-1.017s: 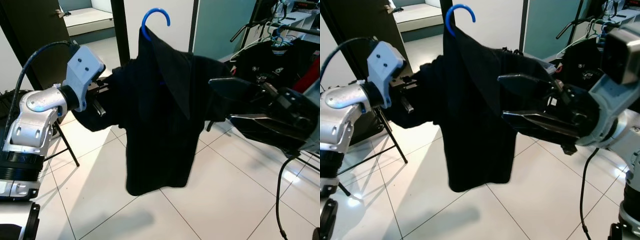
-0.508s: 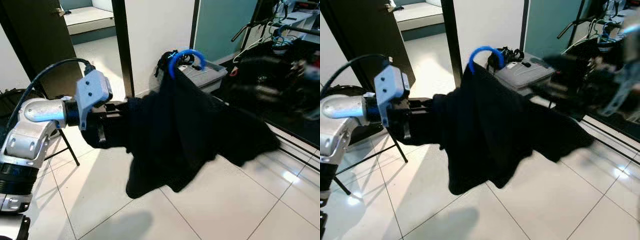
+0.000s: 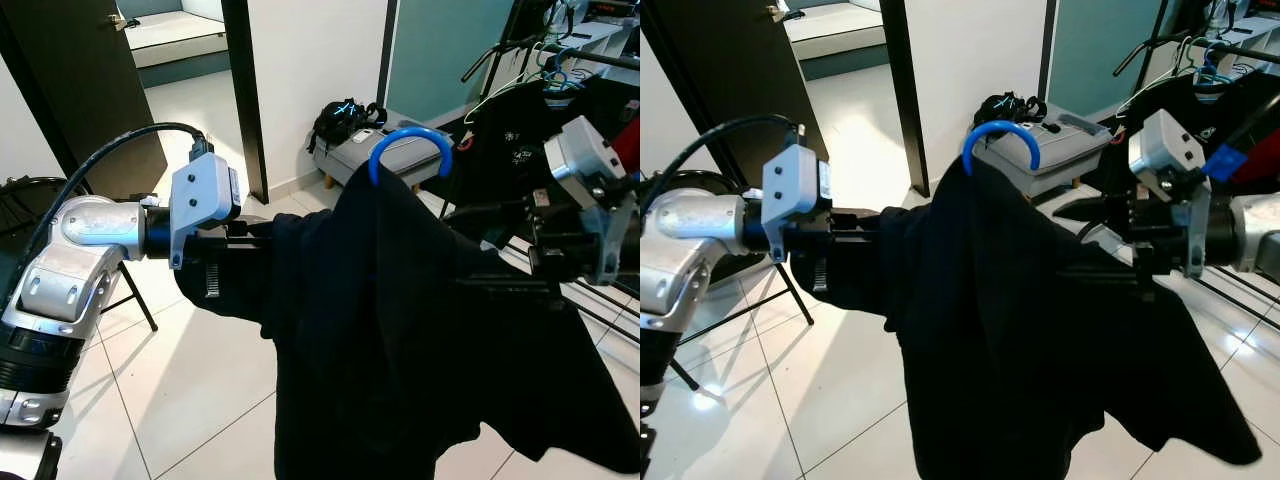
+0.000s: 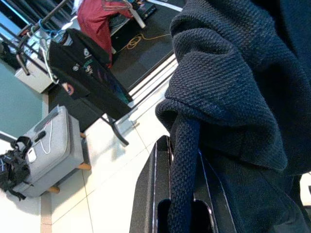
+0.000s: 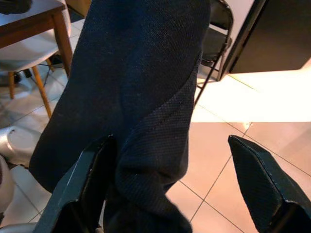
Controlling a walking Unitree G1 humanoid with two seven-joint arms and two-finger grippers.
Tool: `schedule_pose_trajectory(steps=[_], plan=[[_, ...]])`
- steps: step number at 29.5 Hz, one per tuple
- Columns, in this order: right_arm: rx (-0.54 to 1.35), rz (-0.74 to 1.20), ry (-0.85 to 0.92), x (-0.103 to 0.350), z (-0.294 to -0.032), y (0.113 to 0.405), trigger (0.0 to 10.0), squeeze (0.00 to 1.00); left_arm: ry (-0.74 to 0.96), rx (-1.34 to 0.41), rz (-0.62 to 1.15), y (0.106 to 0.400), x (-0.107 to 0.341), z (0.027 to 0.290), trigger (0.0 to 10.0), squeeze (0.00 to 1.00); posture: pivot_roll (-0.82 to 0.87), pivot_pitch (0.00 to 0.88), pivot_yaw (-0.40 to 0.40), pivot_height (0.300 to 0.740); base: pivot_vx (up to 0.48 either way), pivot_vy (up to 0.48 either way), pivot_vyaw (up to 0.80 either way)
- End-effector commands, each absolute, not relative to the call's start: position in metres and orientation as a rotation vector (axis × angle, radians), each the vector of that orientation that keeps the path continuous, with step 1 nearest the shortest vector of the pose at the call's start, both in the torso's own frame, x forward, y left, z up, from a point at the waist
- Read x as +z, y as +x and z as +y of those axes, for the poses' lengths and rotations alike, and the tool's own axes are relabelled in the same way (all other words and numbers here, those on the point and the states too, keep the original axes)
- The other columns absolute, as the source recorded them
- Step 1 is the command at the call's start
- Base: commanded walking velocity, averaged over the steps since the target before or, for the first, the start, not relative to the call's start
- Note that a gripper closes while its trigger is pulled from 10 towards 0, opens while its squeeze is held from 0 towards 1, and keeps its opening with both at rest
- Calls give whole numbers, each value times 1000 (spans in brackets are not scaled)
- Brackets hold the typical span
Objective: Hang hanger
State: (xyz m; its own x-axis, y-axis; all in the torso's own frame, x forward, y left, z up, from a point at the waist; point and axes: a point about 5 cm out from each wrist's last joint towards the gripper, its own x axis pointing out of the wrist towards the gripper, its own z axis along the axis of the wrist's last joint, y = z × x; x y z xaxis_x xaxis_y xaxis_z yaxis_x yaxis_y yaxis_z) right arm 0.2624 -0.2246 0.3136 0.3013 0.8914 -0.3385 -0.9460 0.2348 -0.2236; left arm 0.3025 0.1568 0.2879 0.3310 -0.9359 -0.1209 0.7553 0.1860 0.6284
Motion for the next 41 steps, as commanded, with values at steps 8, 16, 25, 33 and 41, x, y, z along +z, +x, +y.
schedule_pose_trajectory(steps=[8,16,25,33,41], plan=[[1330,188,-467,311,-222,265,0,0,671,-1265,-387,295,300,150,10000,0,-75,38,-1,740,0,0,0],[1352,177,-470,309,-219,267,0,0,668,-1306,-422,290,305,140,10000,0,-74,34,-3,740,0,0,0],[1366,148,-443,314,-220,265,0,0,615,-1332,-396,289,307,145,10000,0,-72,23,0,740,0,0,0],[1350,130,-430,321,-228,264,0,0,494,-1320,-247,291,308,176,10000,1000,-69,26,3,740,0,0,0],[1345,110,-413,324,-231,264,0,0,361,-1250,-274,290,319,207,10000,1000,-66,33,5,740,0,0,0]])
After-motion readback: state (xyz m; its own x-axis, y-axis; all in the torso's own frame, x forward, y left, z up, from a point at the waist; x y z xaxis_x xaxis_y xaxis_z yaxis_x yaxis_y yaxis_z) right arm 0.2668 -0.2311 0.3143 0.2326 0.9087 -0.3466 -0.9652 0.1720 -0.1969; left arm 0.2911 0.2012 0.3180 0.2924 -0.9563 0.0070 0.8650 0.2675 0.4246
